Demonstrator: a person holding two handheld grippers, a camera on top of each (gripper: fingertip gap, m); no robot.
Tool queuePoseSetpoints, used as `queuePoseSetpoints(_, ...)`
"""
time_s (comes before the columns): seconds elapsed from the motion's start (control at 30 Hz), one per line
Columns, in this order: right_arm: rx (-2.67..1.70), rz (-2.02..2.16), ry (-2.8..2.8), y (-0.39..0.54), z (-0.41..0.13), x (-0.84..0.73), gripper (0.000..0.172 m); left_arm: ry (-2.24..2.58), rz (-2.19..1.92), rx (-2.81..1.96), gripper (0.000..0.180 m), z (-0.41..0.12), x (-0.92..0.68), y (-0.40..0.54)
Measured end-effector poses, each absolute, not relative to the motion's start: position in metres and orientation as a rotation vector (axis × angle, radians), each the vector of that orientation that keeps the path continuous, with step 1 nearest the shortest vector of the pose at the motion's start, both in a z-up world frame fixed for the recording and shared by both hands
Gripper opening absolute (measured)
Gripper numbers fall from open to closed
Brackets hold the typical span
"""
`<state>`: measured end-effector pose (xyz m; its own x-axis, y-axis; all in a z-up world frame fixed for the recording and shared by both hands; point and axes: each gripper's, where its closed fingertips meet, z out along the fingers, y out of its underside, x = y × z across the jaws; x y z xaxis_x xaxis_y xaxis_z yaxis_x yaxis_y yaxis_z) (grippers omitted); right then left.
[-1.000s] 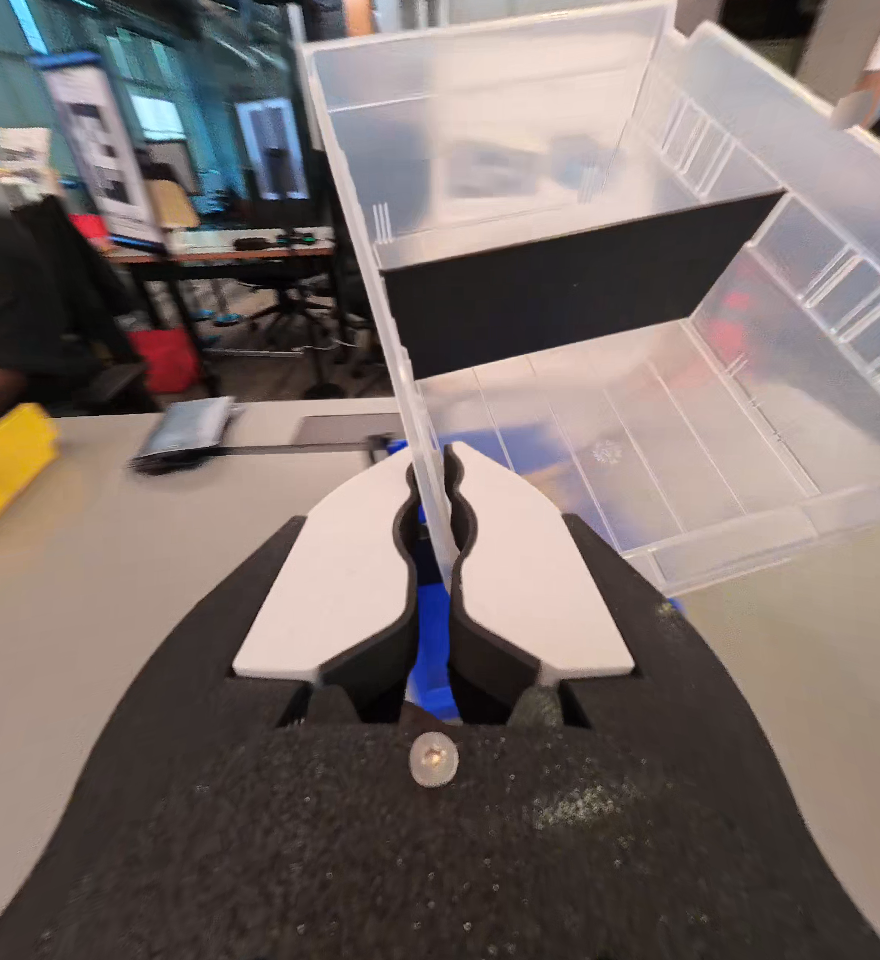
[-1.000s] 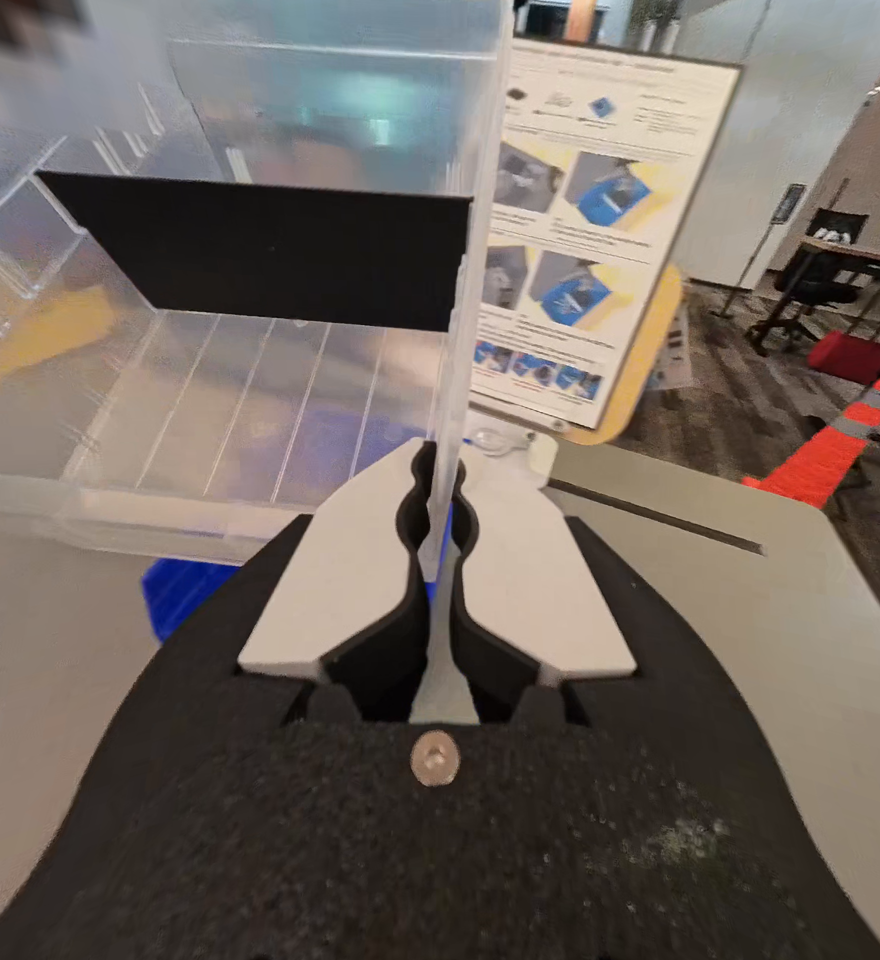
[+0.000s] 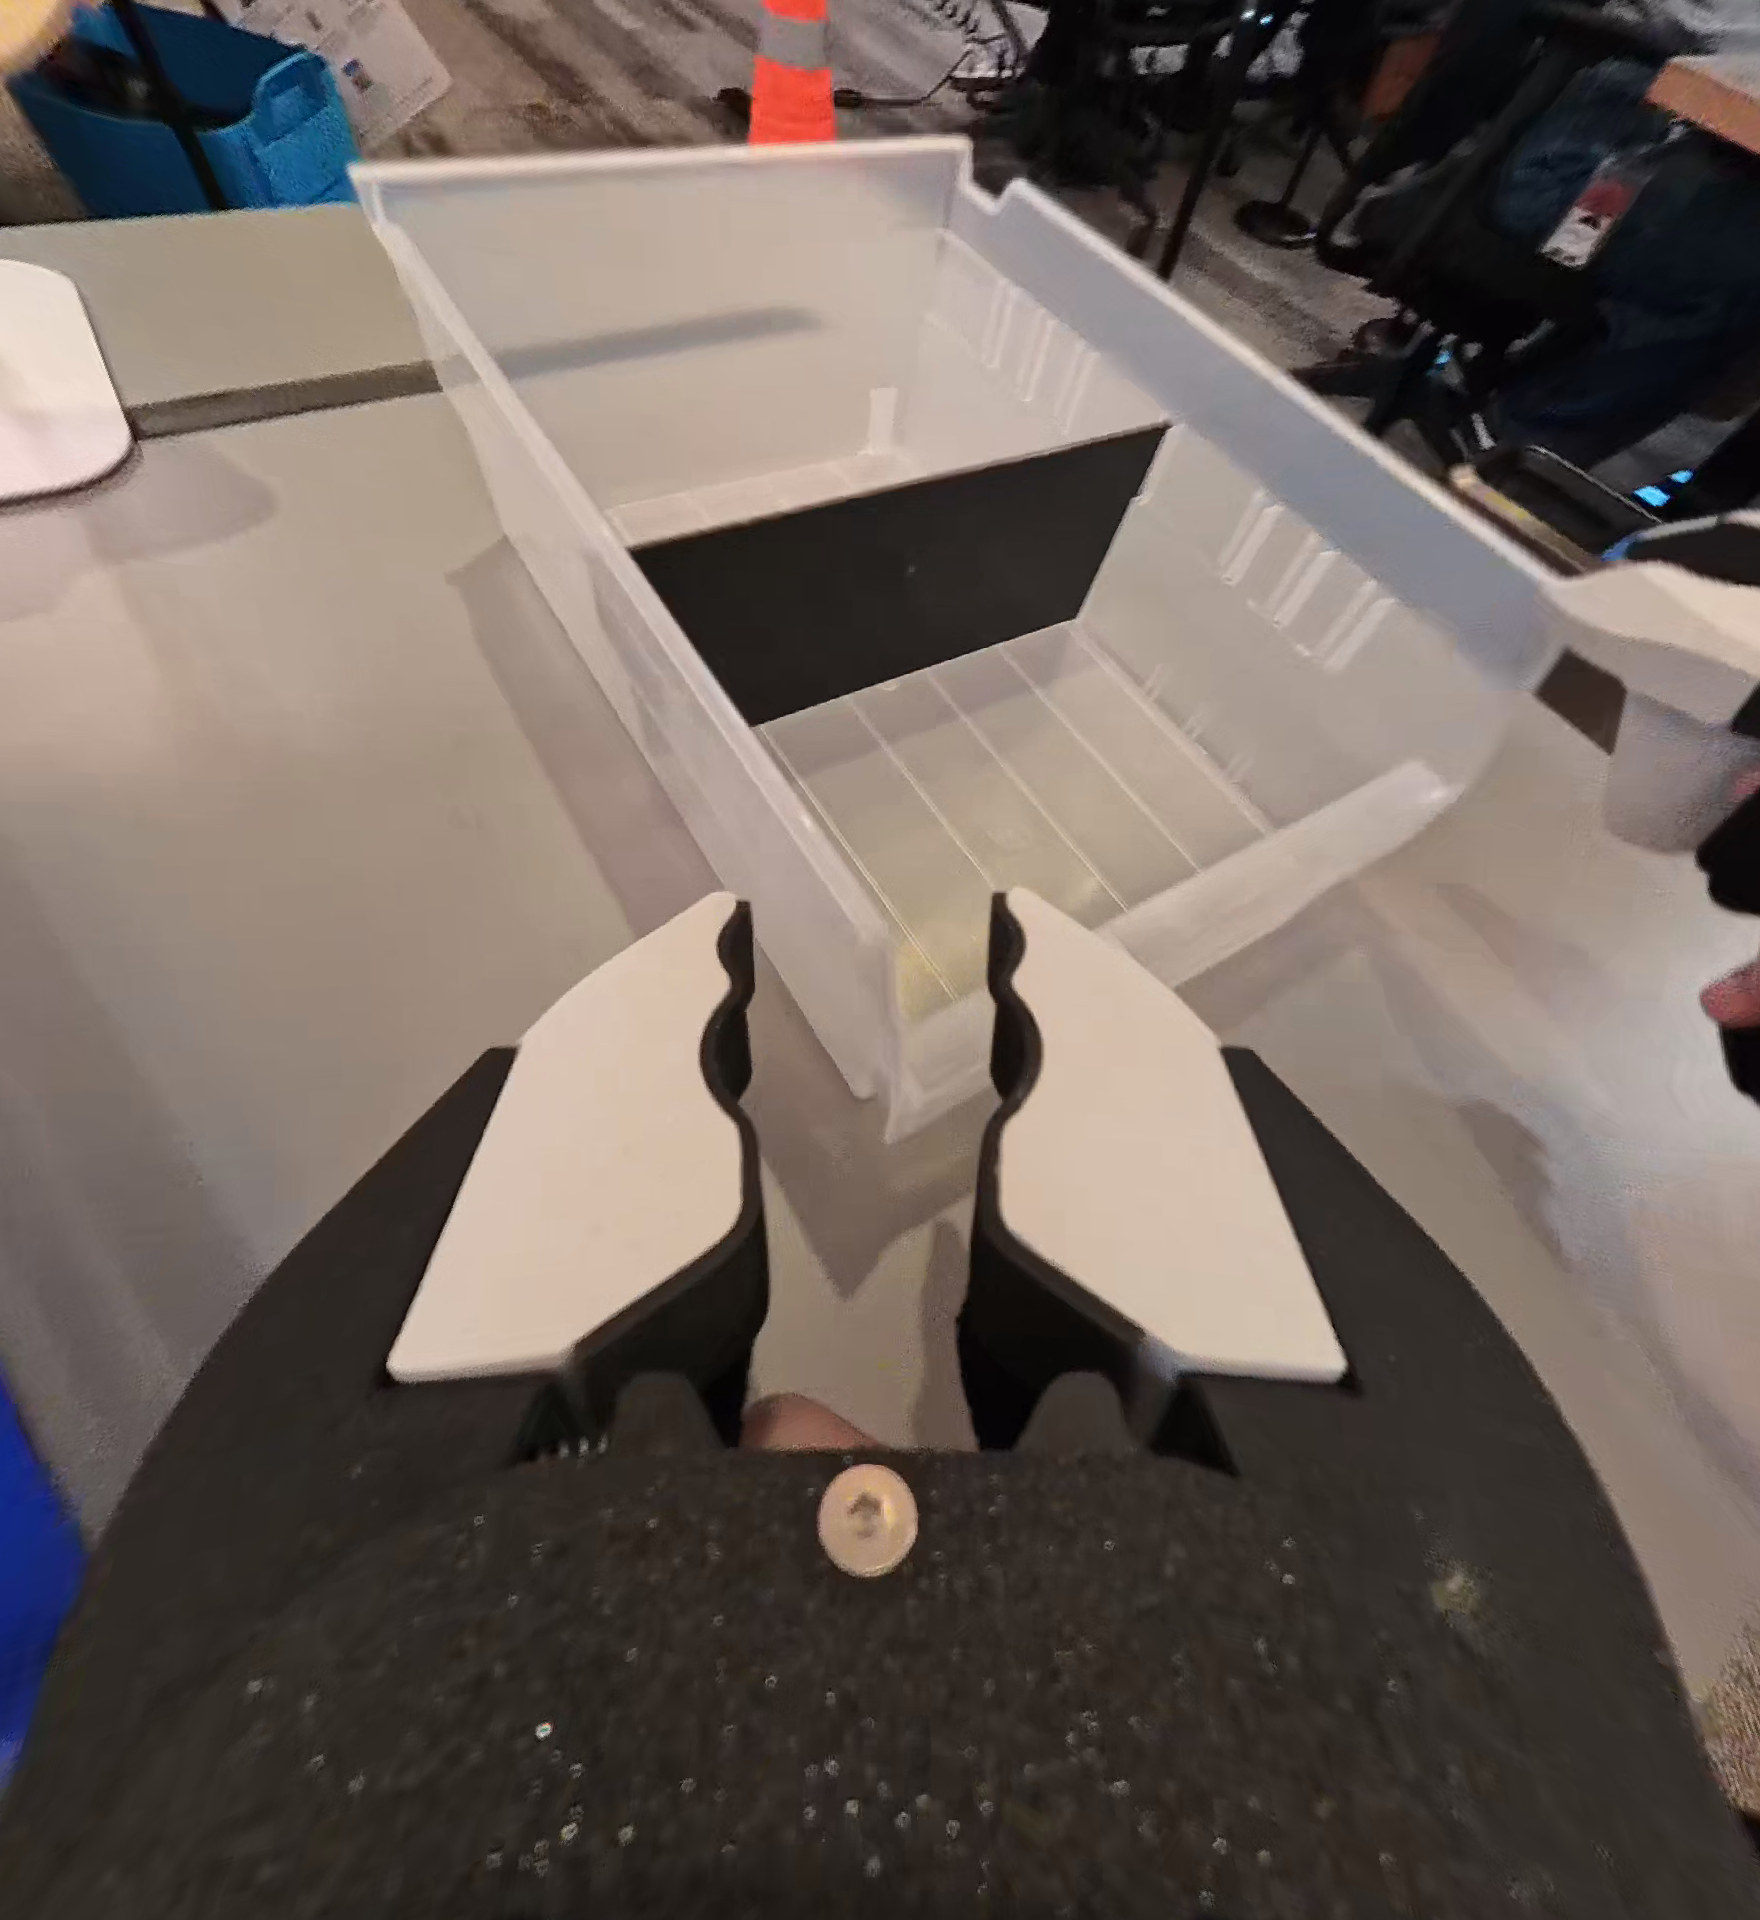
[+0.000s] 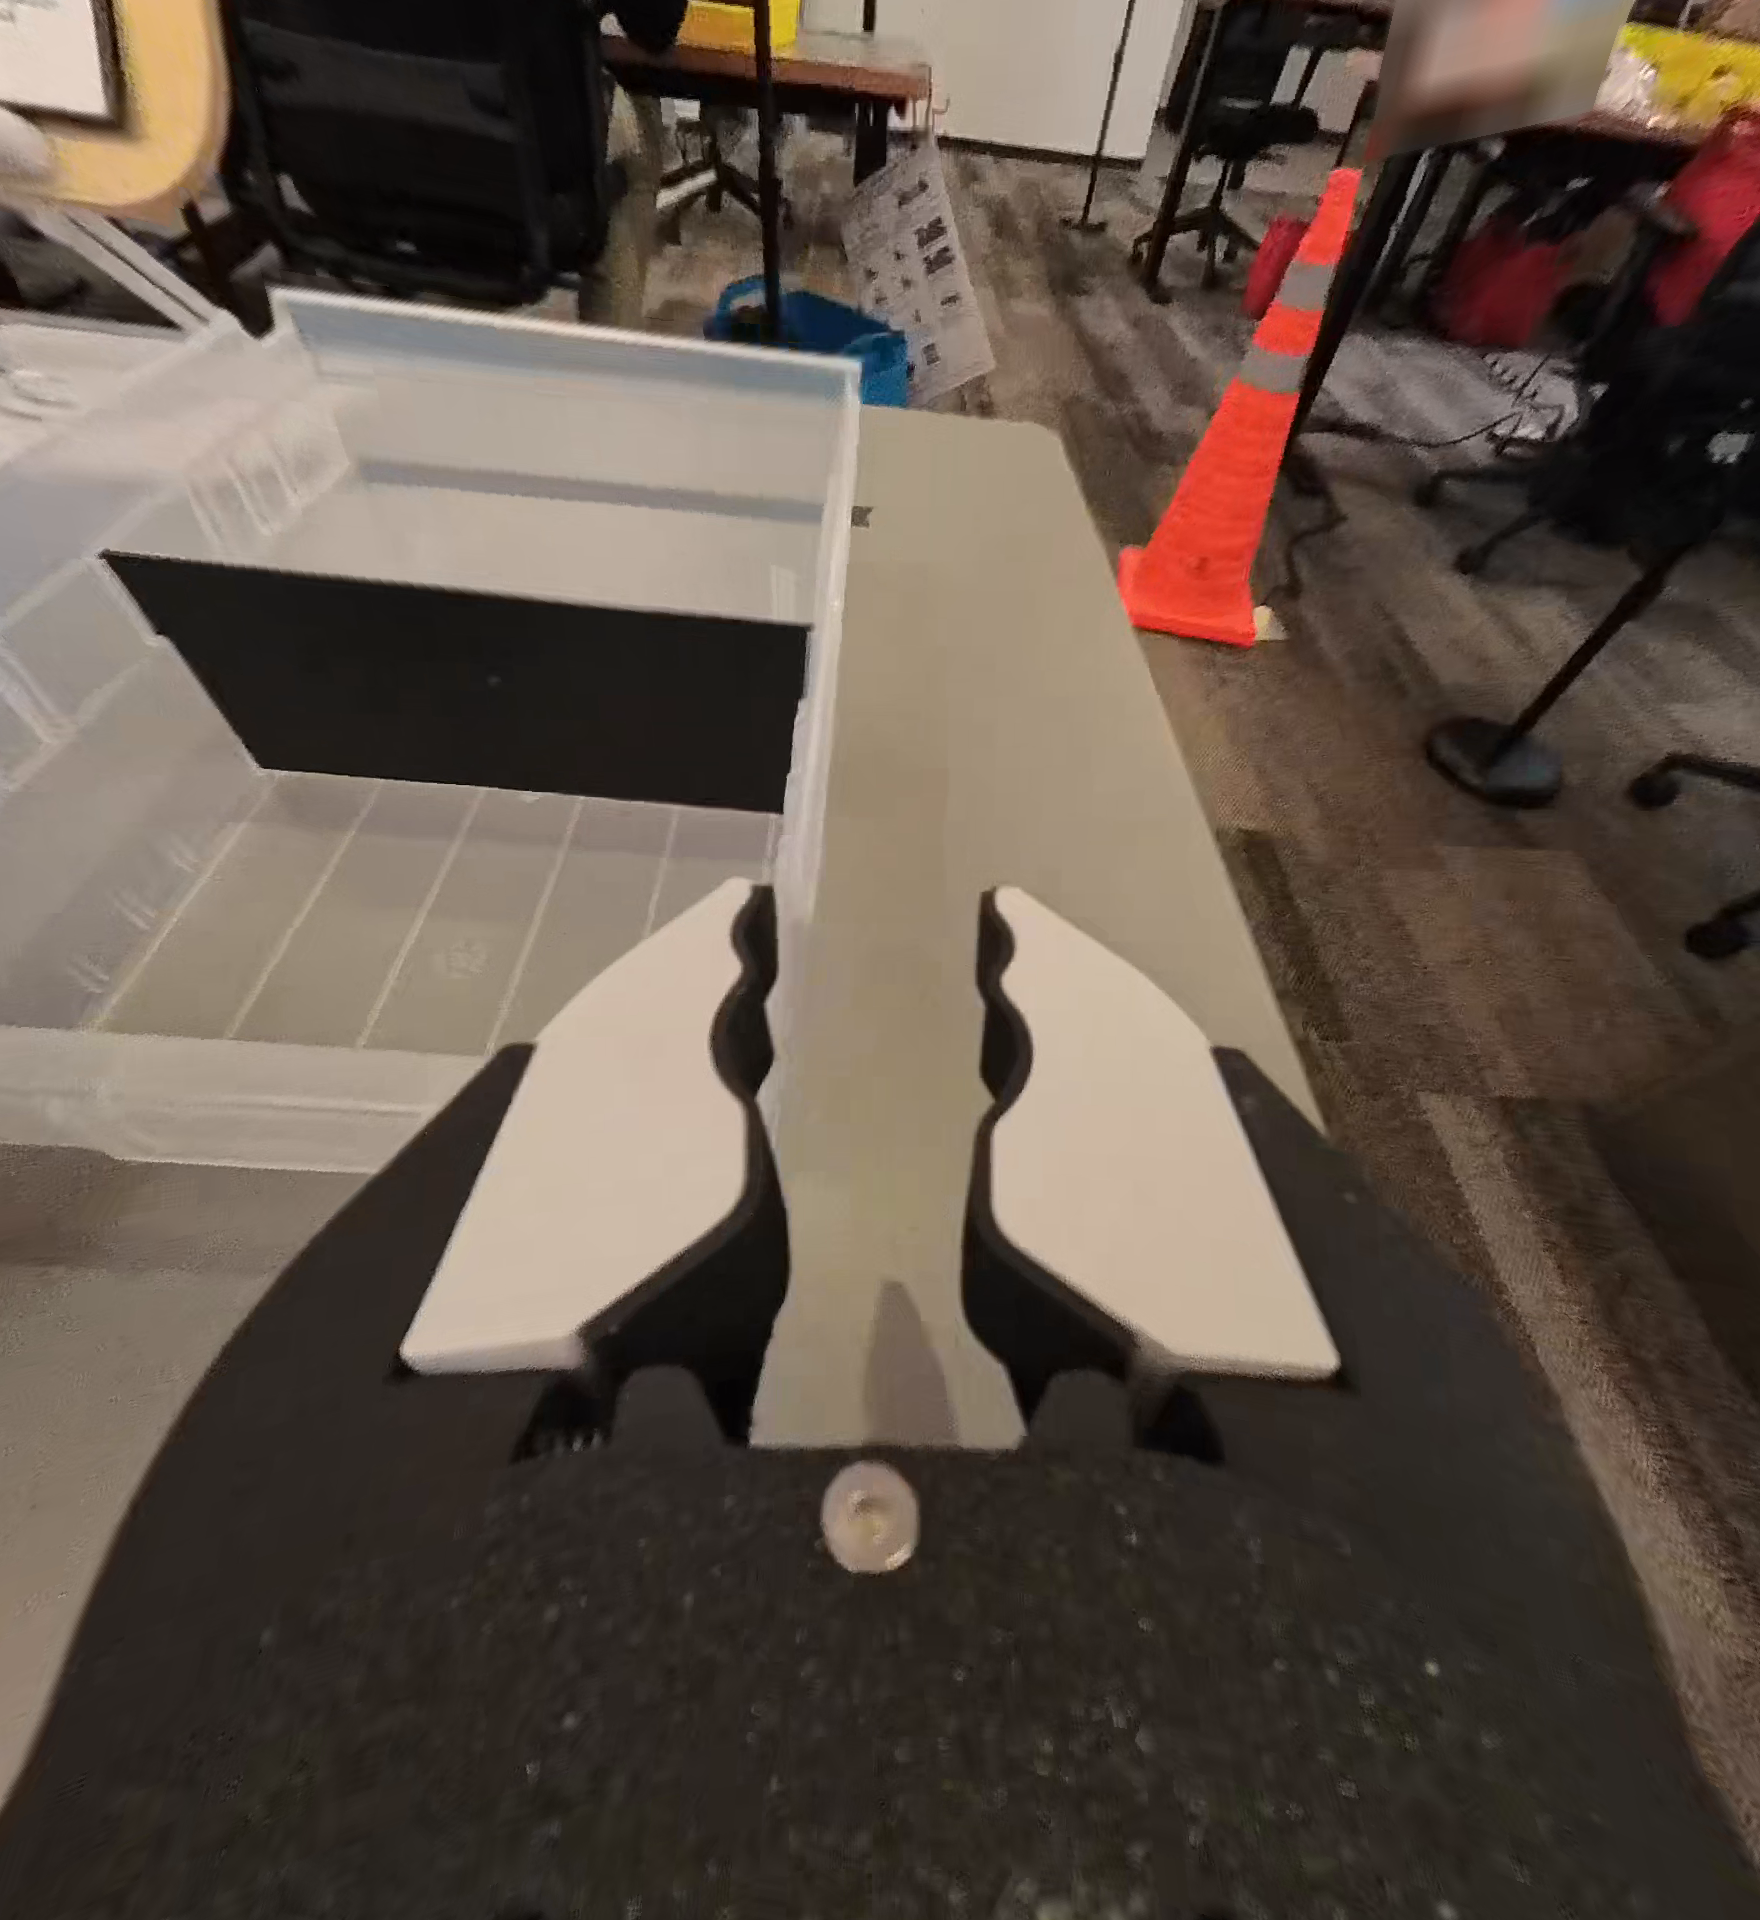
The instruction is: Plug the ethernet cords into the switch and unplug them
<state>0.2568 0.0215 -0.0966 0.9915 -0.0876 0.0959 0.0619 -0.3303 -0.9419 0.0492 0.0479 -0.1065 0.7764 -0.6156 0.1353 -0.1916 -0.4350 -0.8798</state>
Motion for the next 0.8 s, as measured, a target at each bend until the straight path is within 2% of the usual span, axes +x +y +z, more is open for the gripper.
queuePoseSetpoints(0.1,-1.808,-0.114,-0.044,0.012,-0.07,0.243,0.036,0.643,-0.596,-1.947,0.045,-0.08,0.025,0.033)
queuePoseSetpoints(0.17,-1.773,-0.03,-0.109,0.01,-0.061,0.217,0.043,0.649,-0.599,-1.888,0.045,-0.056,-0.004,0.025)
queuePoseSetpoints(0.3,-1.762,0.114,-0.305,0.016,-0.057,0.142,0.051,0.617,-0.382,-1.734,0.043,-0.011,-0.104,0.014)
queuePoseSetpoints(0.4,-1.805,0.139,-0.434,0.017,-0.064,0.084,0.052,0.464,-0.31,-1.752,0.041,0.0,-0.191,0.009)
queuePoseSetpoints(0.5,-1.816,0.247,-0.497,0.02,-0.074,0.025,0.05,0.257,-0.259,-1.772,0.044,-0.011,-0.273,0.009)
queuePoseSetpoints(0.57,-1.809,0.438,-0.529,0.02,-0.079,-0.017,0.038,0.154,-0.221,-1.798,0.046,-0.031,-0.313,0.007)
queuePoseSetpoints(0.63,-1.77,0.577,-0.564,0.018,-0.078,-0.058,0.036,0.151,-0.189,-1.836,0.047,-0.053,-0.332,0.006)
queuePoseSetpoints(0.7,-1.791,0.59,-0.547,0.021,-0.083,-0.085,0.052,0.168,-0.119,-1.897,0.057,-0.075,-0.341,0.008)
queuePoseSetpoints(0.8,-1.823,0.662,-0.489,0.024,-0.091,-0.129,0.072,0.178,-0.202,-1.935,0.058,-0.096,-0.328,0.01)
